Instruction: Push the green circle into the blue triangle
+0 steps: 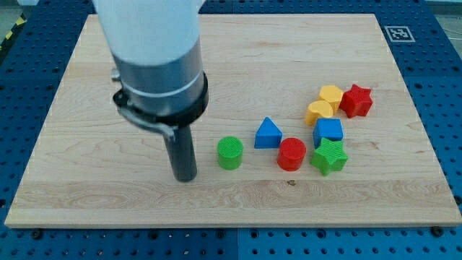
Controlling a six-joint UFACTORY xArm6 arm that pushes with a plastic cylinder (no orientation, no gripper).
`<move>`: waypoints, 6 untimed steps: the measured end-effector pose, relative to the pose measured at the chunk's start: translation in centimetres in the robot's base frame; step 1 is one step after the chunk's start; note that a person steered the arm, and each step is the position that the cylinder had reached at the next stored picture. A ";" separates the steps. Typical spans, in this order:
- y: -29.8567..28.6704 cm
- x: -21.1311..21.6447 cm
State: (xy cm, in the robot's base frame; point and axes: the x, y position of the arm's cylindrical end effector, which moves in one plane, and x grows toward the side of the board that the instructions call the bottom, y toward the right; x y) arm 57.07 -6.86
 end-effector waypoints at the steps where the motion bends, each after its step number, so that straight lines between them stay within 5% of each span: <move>1: 2.1 1.8; 4: 4.7 -3.5; 6: 4.9 -2.5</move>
State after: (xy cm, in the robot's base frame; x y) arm 54.57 -1.98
